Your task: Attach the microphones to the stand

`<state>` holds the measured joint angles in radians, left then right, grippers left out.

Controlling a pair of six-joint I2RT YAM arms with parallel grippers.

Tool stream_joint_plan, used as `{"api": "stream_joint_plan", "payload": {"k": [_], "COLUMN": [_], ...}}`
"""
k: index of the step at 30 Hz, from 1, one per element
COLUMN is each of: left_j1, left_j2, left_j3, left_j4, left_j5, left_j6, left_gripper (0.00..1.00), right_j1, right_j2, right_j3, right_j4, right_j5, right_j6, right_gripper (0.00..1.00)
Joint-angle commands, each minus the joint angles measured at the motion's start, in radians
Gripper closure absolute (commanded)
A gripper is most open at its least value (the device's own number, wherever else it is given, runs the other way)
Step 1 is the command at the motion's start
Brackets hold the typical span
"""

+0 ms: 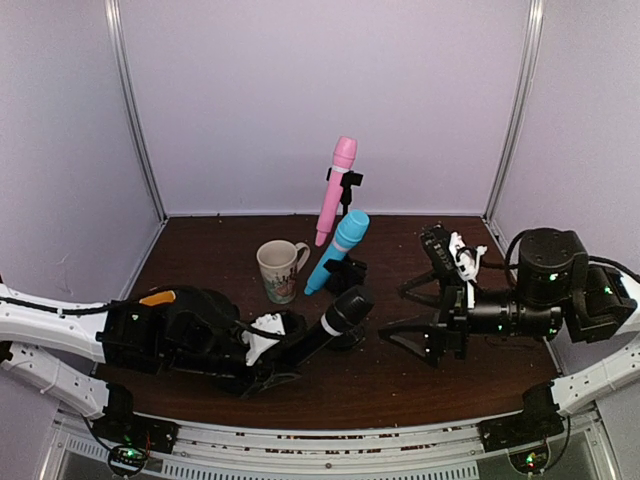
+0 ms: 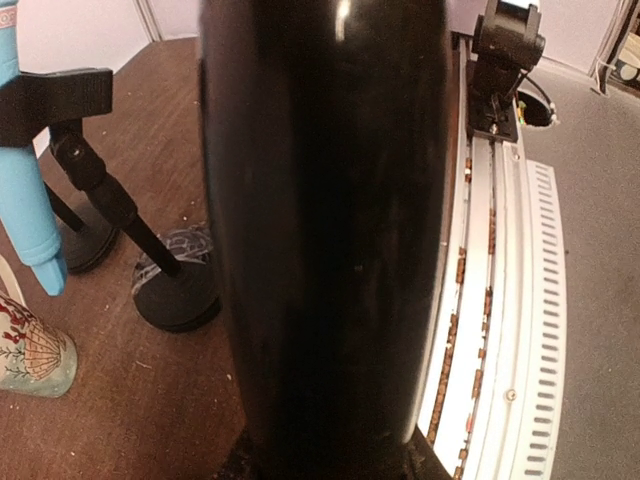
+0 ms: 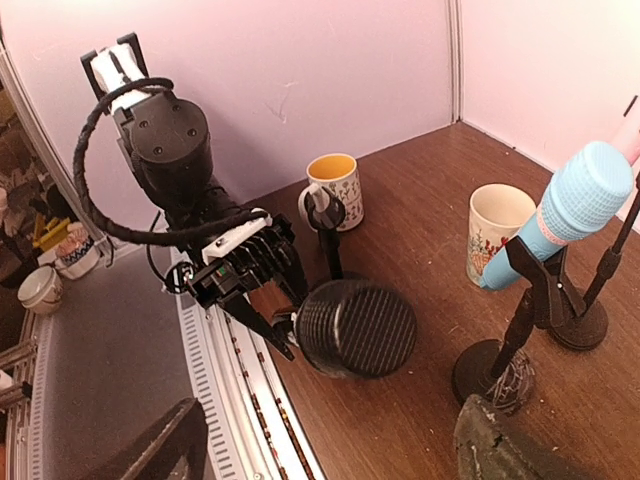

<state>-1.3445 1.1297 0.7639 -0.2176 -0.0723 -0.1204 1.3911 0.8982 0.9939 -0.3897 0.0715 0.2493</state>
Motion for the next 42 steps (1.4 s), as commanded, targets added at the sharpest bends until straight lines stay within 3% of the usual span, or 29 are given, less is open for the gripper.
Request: {"api": "stream_joint_plan", "payload": {"k": [1, 10, 20, 25, 28, 34, 36, 39, 42], "left_j1": [-0.029, -0.057, -0.058, -0.058, -0.058, -0.058, -0.058, -0.058, -0.058], "left_j2": [0.005, 0.023, 0.004, 0.02, 0.016, -0.003, -0.011, -0.034, -0.078], "left_j3": [0.02, 0.01, -0.033, -0.032, -0.035, -0.042, -0.046, -0.055, -0.043], "left_j4": [-0.032, 0.026, 0.11, 0.114, 0.118, 0.119, 0.124, 0.128, 0.084], "left_j5": [-0.012, 0.033, 0.066, 0.07, 0.071, 0.039, 0.02, -0.081, -0.193], "left_j6": [0.051, 0.097, 0.123, 0.122, 0.119, 0.111, 0.1, 0.062, 0.028], "left_gripper": [0.98, 0.99, 1.0, 1.0, 1.0, 0.99, 0.91, 0.57, 0.41], "right_j1": [0.001, -0.005, -0.063, -0.065, -0.066, -0.071, -0.075, -0.085, -0.101], "right_j2": [0.105, 0.277, 0.315, 0.32, 0.331, 0.346, 0.342, 0.321, 0.268], "right_j3": [0.121, 0.223, 0.182, 0.171, 0.172, 0.171, 0.165, 0.165, 0.153], "right_j4": [-0.202, -0.234, -0.151, -0.098, -0.084, -0.072, -0.073, -0.09, -0.097], "right_j5": [-0.035, -0.049, -0.241, -0.262, -0.283, -0.323, -0.32, -0.296, -0.27], "right_j6": [-0.074, -0.076, -0.001, 0.02, 0.025, 0.041, 0.046, 0.051, 0.053], "right_gripper": [0.13, 0.13, 0.17, 0.19, 0.25, 0.53, 0.62, 0.74, 0.82]}}
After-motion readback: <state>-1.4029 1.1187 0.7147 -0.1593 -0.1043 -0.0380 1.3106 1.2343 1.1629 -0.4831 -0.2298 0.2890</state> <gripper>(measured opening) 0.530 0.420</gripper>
